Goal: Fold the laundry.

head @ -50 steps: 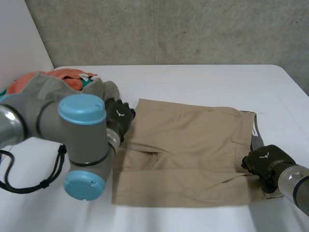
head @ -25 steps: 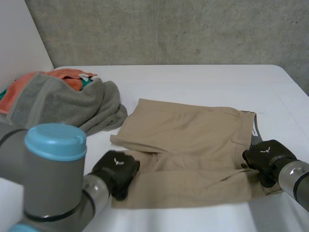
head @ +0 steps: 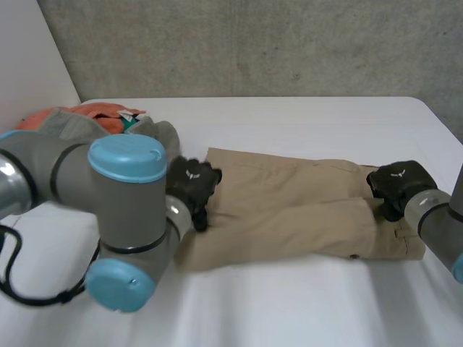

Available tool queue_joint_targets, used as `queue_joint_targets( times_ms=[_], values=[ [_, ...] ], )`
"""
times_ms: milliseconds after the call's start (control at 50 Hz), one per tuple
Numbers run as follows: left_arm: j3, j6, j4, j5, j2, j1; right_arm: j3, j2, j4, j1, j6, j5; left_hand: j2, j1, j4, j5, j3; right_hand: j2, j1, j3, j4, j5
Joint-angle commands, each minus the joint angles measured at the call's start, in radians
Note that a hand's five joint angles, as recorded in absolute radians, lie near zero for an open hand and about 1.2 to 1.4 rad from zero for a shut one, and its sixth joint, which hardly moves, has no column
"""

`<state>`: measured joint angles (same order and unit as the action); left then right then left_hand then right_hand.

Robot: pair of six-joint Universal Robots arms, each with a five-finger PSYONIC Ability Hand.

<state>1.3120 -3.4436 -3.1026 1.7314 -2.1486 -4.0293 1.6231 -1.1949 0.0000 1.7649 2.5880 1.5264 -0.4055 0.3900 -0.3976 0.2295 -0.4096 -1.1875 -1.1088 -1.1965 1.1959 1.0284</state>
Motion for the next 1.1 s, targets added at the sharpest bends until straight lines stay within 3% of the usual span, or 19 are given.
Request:
queue_joint_targets(
  times_ms=[20,180,280,400,520,600,800,880,980,1000,1040,1080,1100],
  values=[
    [0.107,0.149,0.139,-0.009,0.101,0.009,0.098,-0.098,-0.014,-0.01,-0.003,-0.048,-0.034,0.05,-0.042,0.035,-0.03,-0.209,-0.287,-0.2,0.2,0.193],
    [0.121,0.135,0.134,-0.009,0.052,0.021,0.149,-0.114,-0.015,-0.012,-0.014,-0.057,-0.125,0.14,-0.133,0.126,-0.121,-0.209,-0.287,-0.2,0.2,0.193],
    [0.125,0.115,0.154,-0.012,0.016,0.035,0.162,-0.114,-0.017,-0.012,-0.016,-0.057,-0.295,0.311,-0.303,0.297,-0.291,-0.209,-0.287,-0.2,0.2,0.193],
    [0.098,0.113,0.159,-0.033,0.006,0.039,0.155,-0.114,-0.021,-0.012,-0.016,-0.058,-0.99,1.006,-0.998,0.991,-0.986,-0.209,-0.287,-0.2,0.2,0.193],
    [-0.035,0.083,0.141,-0.029,-0.011,0.039,0.097,-0.107,-0.02,0.001,-0.016,-0.06,-0.991,1.006,-0.999,0.992,-0.987,-0.209,-0.287,-0.2,0.2,0.193],
    [-0.166,0.026,0.059,-0.024,-0.057,0.032,0.031,-0.083,-0.02,0.005,-0.017,-0.057,-0.991,1.006,-0.999,0.992,-0.987,-0.209,-0.287,-0.2,0.2,0.193],
    [-0.436,-0.231,-0.25,-0.018,-0.301,-0.027,-0.267,0.199,-0.165,0.011,-0.011,-0.011,-0.991,1.006,-0.999,0.992,-0.987,-0.209,-0.287,-0.2,0.2,0.193],
    [-0.567,-0.29,-0.371,-0.012,-0.41,-0.027,-0.368,0.31,-0.274,0.015,-0.019,0.018,-0.991,1.006,-0.999,0.992,-0.987,-0.209,-0.287,-0.2,0.2,0.193],
    [-0.724,-0.305,-0.419,-0.015,-0.536,-0.028,-0.465,0.428,-0.419,0.016,-0.02,0.028,-0.991,1.006,-0.999,0.992,-0.987,-0.209,-0.287,-0.2,0.2,0.193],
    [-0.746,-0.305,-0.419,-0.013,-0.551,-0.028,-0.489,0.463,-0.452,0.015,-0.029,0.032,-0.991,1.006,-0.999,0.992,-0.987,-0.134,-0.213,-0.125,0.126,0.119],
    [-0.786,-0.305,-0.419,-0.009,-0.588,-0.03,-0.514,0.494,-0.469,0.013,-0.032,0.035,-0.991,1.006,-0.999,0.992,-0.987,0.395,0.316,0.404,-0.403,-0.41],
    [-0.795,-0.305,-0.419,0.0,-0.597,-0.028,-0.526,0.517,-0.479,0.016,-0.043,0.012,-0.256,0.271,-0.264,0.257,-0.252,1.013,0.934,1.022,-1.021,-1.028],
    [-0.795,-0.305,-0.422,0.022,-0.599,-0.027,-0.529,0.517,-0.479,0.016,-0.045,0.011,0.231,-0.215,0.223,-0.23,0.235,1.013,0.934,1.022,-1.021,-1.028]
  ],
)
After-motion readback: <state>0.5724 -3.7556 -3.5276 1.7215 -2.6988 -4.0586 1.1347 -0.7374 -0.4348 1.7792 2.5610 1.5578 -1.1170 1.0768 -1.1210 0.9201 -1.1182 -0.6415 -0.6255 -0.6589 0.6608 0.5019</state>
